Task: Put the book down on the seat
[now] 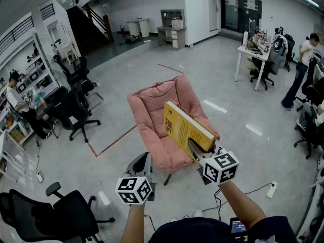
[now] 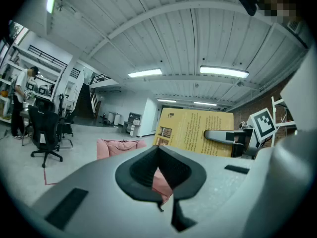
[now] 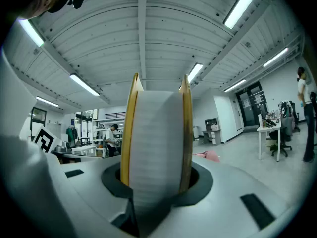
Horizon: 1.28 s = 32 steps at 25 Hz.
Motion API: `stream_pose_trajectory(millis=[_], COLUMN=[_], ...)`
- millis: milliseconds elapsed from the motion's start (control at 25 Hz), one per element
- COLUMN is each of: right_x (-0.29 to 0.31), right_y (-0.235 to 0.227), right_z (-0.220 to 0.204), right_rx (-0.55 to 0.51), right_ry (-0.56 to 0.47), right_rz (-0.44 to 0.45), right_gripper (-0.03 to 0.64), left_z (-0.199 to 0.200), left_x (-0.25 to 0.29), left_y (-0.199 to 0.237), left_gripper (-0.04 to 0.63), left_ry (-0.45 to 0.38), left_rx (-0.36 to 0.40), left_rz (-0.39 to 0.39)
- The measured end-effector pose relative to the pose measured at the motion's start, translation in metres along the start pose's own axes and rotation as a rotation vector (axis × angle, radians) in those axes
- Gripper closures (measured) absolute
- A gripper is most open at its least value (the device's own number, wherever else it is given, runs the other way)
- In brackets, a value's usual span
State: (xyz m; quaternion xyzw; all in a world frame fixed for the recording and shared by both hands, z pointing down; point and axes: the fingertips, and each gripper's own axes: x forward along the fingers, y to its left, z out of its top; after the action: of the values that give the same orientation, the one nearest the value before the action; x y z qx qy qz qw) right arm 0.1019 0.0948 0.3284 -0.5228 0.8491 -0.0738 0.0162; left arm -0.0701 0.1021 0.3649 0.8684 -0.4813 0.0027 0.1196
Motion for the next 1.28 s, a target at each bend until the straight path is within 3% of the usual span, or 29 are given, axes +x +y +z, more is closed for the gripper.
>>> stream_pose_trajectory(millis=[840, 1280], right_x=[-0.011, -0.014], right_y=[-0.045, -0.090], right_z=[-0.002, 0.001], right_rx=[0.051, 0.067], right_ry=[-0.008, -0.004], right_rz=[0.064, 0.104], right_gripper=[0.462, 0.462], left_z=[-0.012, -0.016], left_x=[0.027, 0.053], left_y=[-0.038, -0.064], left_gripper=[0.591, 0.591], left_ry=[0.002, 0.001], left_rx=[-0.019, -0.024], left_rz=[0.034, 0.082])
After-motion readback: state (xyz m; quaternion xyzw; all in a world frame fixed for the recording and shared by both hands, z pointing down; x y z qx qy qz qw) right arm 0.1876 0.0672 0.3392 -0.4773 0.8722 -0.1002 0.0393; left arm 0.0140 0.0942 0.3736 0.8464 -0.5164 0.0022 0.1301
